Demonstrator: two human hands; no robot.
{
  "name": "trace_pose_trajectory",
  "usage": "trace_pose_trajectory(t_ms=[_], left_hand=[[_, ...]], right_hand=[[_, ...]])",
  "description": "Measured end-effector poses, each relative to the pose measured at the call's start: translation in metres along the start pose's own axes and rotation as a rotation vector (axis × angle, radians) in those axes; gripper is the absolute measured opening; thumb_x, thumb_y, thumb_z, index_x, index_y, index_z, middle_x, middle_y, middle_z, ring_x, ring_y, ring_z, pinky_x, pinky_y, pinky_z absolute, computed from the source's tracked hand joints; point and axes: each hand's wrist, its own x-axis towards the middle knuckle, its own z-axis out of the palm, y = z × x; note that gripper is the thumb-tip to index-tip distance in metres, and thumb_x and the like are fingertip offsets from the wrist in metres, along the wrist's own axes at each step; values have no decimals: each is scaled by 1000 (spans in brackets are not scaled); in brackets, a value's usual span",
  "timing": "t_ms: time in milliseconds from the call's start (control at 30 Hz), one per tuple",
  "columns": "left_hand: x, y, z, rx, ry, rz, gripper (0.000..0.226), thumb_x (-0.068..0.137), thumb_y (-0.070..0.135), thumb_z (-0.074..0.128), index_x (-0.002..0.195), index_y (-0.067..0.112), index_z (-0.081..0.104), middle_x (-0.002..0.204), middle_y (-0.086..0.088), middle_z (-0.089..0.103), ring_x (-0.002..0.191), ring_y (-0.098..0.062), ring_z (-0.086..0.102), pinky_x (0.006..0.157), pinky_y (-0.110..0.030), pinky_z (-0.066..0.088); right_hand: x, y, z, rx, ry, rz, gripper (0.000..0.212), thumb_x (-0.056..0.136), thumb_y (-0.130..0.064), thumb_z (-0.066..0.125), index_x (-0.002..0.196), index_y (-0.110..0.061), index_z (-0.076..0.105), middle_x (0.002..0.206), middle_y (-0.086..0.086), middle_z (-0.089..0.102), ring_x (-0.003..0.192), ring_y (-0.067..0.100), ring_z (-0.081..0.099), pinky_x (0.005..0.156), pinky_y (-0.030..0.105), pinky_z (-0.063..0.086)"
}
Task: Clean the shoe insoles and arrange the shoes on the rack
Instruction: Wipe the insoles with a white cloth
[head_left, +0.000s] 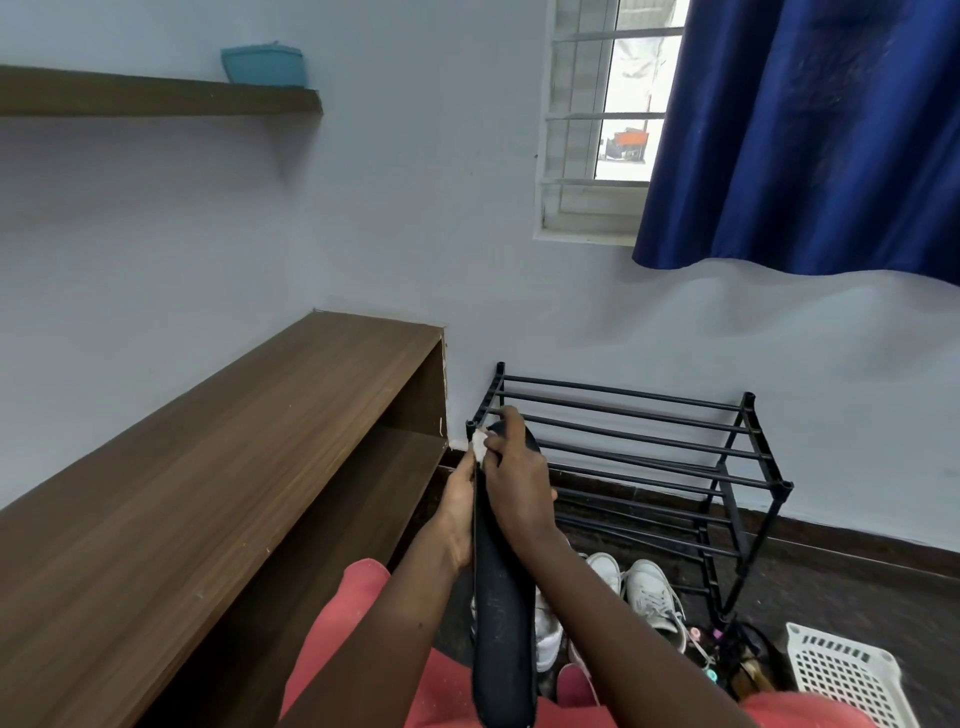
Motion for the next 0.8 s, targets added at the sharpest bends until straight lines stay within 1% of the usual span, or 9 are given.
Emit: trace_pose_trajectory(t_ms=[67,133,200,333,467,600,633,733,800], left_hand=[[2,-3,-2,-53,-22,-13,60,89,58,46,119,9,65,116,-18,66,112,-32,61,104,-46,43],[2,-2,-3,-27,-4,6,56,93,54,40,107,8,69,95,-14,72,89,-25,70,81,-36,56],[2,1,-4,2,22,17,56,96,52,33,96,8,67,73,-10,72,72,-22,69,63,-29,53],[7,8,-10,-31,100,-4,66,94,59,30,101,3,64,77,-15,72,86,-27,62,73,-35,48],[10,19,-11,-161,107,-54,75,93,61,31,123,-3,54,107,-26,64,96,-38,59,90,-48,48],[11,18,-11,-136,130,-37,63,90,52,43,120,-1,59,116,-26,63,102,-36,61,98,-47,46],[11,18,-12,-110,134,-18,60,89,49,45,122,0,59,113,-23,65,101,-32,64,97,-44,48],[8,13,-12,-43,68,7,50,97,43,37,104,3,65,74,-11,71,63,-19,69,61,-27,56],[1,10,-8,-22,29,6,48,96,46,39,100,7,67,77,-8,69,67,-18,68,63,-25,55]], right_hand=[[2,0,1,-5,-14,-3,48,96,-8,46,141,-13,34,116,8,67,106,24,62,87,29,45],[-5,0,3,7,-28,0,47,95,-7,47,140,-15,36,115,6,68,106,23,62,88,27,44],[-15,2,5,34,-42,10,48,93,-4,48,138,-17,38,112,4,69,106,22,62,91,24,42],[-38,4,9,63,-50,18,43,91,0,49,131,-16,46,109,4,70,106,18,62,82,0,25],[-56,3,9,93,-9,-40,35,87,-1,55,119,-14,57,101,0,73,96,9,62,84,17,46],[-57,1,6,35,-60,-58,36,89,-4,52,122,-17,54,100,3,73,93,20,66,79,29,50],[-53,1,6,26,-71,-41,39,90,-3,51,126,-18,52,100,5,72,94,22,65,80,29,49],[-38,-2,4,-22,-73,-2,45,91,-4,47,133,-19,45,100,13,69,86,28,61,84,34,48],[-28,-5,2,-14,-42,10,46,92,-4,48,136,-17,43,106,13,69,90,27,62,86,32,48]])
